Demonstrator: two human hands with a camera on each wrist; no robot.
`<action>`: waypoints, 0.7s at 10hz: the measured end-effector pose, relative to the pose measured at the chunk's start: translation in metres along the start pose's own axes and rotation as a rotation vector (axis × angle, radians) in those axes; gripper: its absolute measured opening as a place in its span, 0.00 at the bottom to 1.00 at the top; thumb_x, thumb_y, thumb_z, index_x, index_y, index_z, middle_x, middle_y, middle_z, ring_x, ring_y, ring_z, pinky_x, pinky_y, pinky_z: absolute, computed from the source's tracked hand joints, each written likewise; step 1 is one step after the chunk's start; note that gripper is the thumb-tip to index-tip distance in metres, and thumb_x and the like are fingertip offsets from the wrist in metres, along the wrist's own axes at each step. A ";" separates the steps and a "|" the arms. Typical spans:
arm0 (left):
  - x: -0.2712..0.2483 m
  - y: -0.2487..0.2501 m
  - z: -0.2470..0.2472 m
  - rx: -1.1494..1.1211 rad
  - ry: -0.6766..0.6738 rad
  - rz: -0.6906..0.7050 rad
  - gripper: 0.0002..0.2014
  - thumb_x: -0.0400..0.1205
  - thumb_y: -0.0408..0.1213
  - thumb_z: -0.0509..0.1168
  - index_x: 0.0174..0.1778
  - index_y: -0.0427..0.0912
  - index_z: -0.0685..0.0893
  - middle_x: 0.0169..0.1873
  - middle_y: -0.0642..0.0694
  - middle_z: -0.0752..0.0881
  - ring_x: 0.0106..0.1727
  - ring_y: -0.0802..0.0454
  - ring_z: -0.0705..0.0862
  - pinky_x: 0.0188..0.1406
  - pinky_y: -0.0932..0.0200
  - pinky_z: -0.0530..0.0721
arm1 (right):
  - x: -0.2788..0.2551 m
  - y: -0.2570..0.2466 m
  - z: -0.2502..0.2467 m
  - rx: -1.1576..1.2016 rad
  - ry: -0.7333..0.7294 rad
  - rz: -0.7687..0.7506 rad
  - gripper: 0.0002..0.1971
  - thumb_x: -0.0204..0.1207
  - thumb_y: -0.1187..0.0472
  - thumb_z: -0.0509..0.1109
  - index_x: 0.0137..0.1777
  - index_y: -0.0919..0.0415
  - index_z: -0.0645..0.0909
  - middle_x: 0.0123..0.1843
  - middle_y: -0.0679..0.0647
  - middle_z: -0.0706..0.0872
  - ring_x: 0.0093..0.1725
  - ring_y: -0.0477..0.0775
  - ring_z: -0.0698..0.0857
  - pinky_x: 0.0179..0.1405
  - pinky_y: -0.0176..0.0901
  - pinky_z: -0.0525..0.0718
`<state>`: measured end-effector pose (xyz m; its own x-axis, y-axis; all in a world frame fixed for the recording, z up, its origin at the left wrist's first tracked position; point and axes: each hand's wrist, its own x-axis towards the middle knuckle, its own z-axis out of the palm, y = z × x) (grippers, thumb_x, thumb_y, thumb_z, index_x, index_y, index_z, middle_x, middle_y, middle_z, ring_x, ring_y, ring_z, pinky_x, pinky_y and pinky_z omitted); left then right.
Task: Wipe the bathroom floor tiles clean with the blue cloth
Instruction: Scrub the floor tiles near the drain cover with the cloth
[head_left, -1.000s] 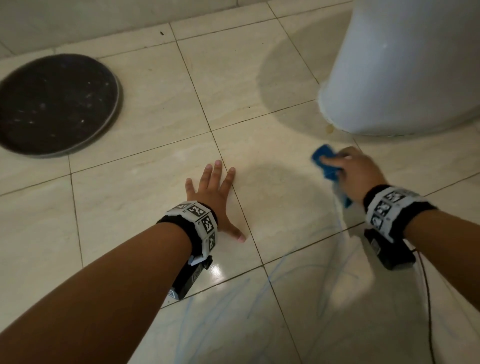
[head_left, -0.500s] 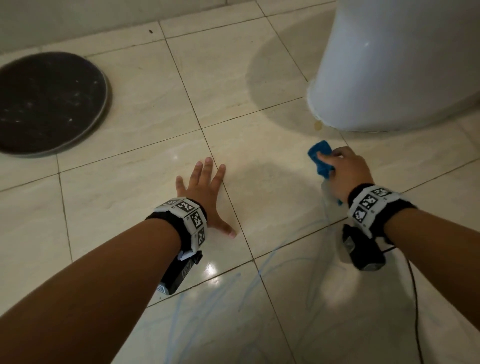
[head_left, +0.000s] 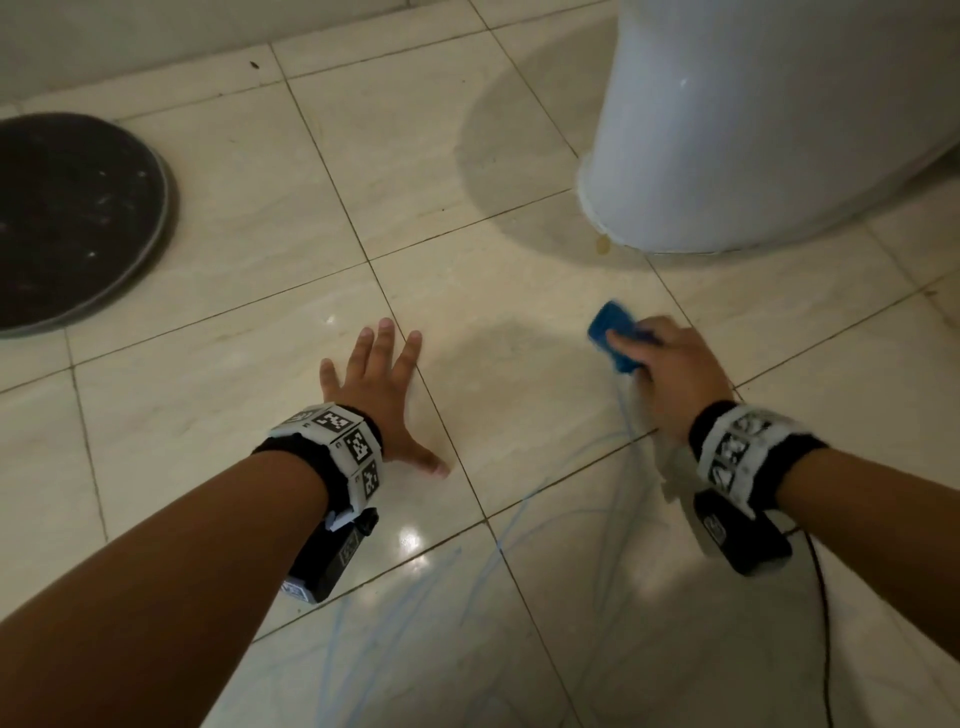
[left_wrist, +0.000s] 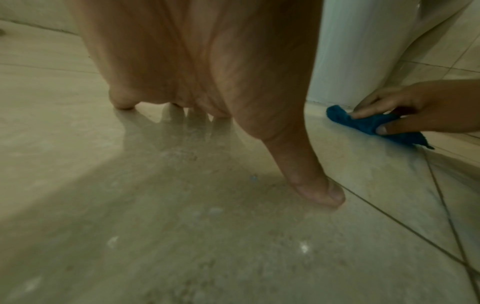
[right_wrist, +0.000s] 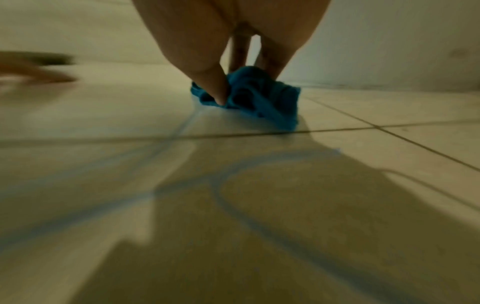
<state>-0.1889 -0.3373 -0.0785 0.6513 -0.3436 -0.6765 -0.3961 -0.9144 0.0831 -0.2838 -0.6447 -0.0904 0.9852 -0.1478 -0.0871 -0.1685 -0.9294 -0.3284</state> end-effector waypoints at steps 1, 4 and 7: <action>0.001 0.000 0.000 0.003 0.001 -0.001 0.76 0.55 0.72 0.75 0.79 0.54 0.22 0.78 0.47 0.20 0.81 0.45 0.25 0.79 0.32 0.38 | -0.009 -0.008 0.002 -0.036 -0.157 -0.265 0.26 0.74 0.74 0.65 0.67 0.49 0.81 0.67 0.57 0.79 0.58 0.62 0.78 0.57 0.45 0.75; 0.000 0.001 0.000 0.000 0.005 -0.005 0.76 0.55 0.72 0.76 0.79 0.54 0.22 0.78 0.47 0.21 0.81 0.44 0.26 0.80 0.31 0.39 | -0.011 -0.014 -0.005 0.015 -0.093 0.030 0.22 0.77 0.70 0.64 0.70 0.55 0.78 0.65 0.59 0.76 0.61 0.62 0.76 0.57 0.35 0.67; -0.003 0.002 -0.003 -0.004 -0.004 -0.007 0.75 0.55 0.71 0.76 0.79 0.53 0.23 0.78 0.47 0.21 0.81 0.45 0.26 0.80 0.31 0.39 | 0.000 0.003 -0.014 0.064 -0.055 0.200 0.23 0.78 0.73 0.62 0.69 0.54 0.79 0.67 0.58 0.75 0.63 0.61 0.77 0.55 0.27 0.63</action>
<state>-0.1899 -0.3392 -0.0746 0.6518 -0.3363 -0.6798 -0.3890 -0.9177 0.0810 -0.2841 -0.6525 -0.0786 0.9289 -0.3072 -0.2069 -0.3641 -0.8596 -0.3585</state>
